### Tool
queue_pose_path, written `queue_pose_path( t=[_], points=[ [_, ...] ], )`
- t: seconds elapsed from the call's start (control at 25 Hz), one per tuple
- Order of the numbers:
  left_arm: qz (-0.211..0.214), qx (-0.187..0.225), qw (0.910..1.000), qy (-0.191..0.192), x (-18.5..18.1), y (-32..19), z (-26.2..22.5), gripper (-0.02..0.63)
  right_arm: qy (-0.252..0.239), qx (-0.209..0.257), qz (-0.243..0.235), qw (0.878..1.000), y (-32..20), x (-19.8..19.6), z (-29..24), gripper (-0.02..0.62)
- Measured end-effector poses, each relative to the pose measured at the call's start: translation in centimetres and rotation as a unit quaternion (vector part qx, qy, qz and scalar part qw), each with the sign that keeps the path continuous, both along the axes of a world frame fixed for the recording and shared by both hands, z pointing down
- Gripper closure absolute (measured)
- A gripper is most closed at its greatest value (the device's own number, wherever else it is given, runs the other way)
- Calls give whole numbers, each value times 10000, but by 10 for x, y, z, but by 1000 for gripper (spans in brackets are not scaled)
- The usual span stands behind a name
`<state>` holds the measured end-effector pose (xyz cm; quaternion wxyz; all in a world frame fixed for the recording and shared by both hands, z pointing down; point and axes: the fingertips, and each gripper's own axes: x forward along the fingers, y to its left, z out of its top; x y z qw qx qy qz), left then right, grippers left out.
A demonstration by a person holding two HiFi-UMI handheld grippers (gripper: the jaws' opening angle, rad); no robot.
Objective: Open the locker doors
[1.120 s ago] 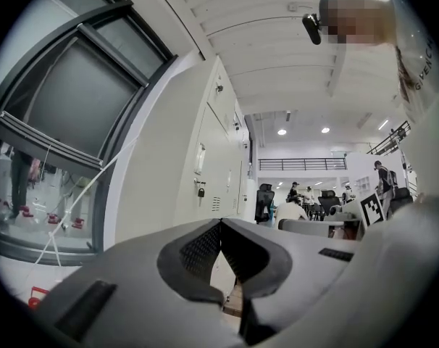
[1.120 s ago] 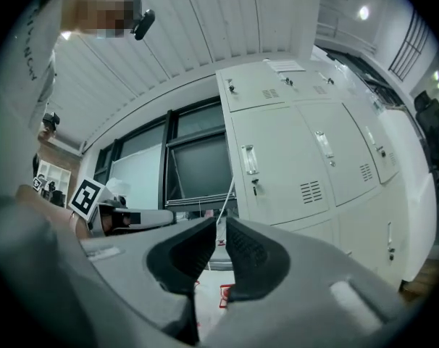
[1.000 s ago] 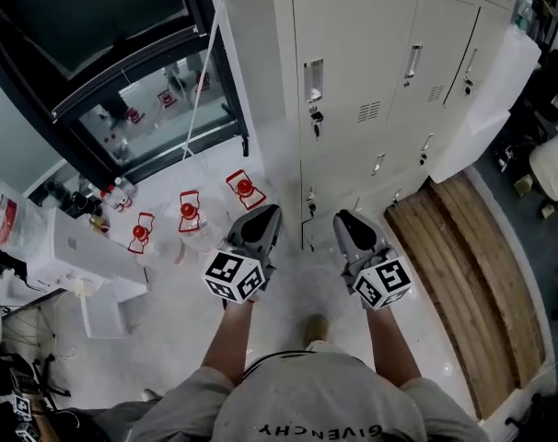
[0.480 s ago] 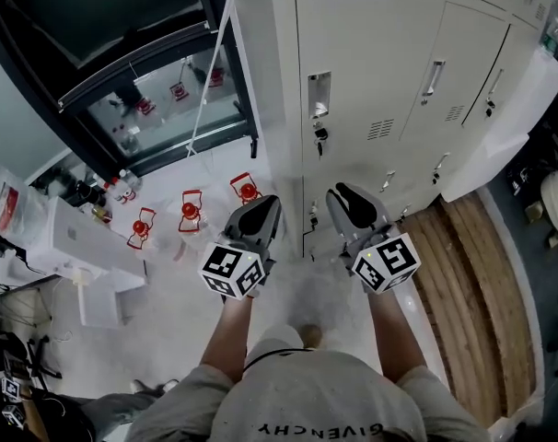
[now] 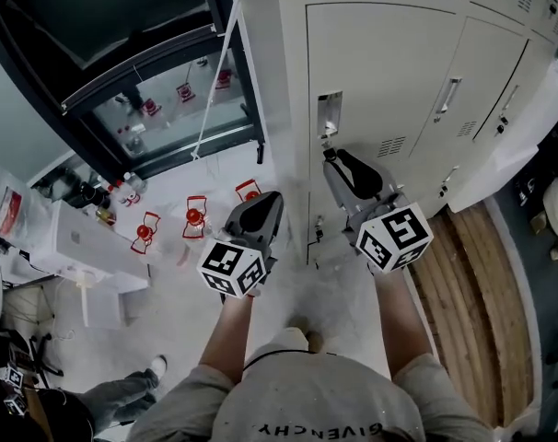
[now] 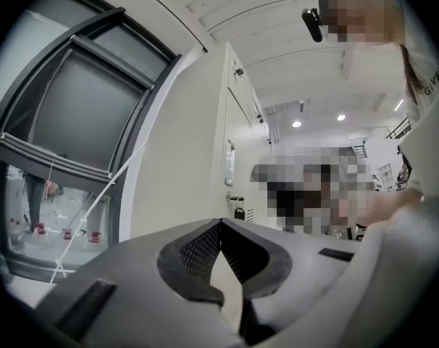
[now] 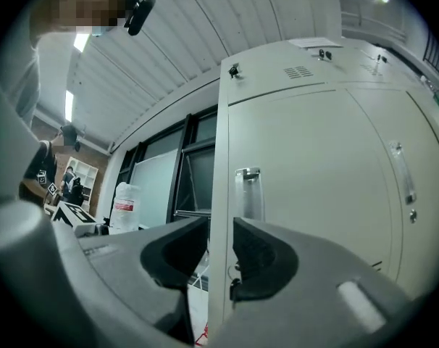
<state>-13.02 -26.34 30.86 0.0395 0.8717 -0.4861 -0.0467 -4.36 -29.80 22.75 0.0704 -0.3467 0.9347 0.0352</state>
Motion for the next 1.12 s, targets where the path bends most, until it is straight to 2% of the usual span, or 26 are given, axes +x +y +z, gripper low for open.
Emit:
queue_pose_path(
  t=[0.2, 0.48, 0.88, 1.12],
  points=[
    [-5, 49, 10000, -36, -6, -11, -7, 607, 162, 22, 45, 9999, -22, -11, -10, 489],
    [-29, -10, 10000, -34, -10, -13, -1, 607, 650, 63, 214, 9976, -46, -27, -12, 458],
    [-128, -39, 9999, -20, -21, -8, 0, 607, 502, -218, -43, 9985, -53, -40, -10, 452],
    [-115, -70, 9999, -26, -27, -8, 2, 607, 400, -205, -43, 9990, -47, -38, -12, 451]
  ],
)
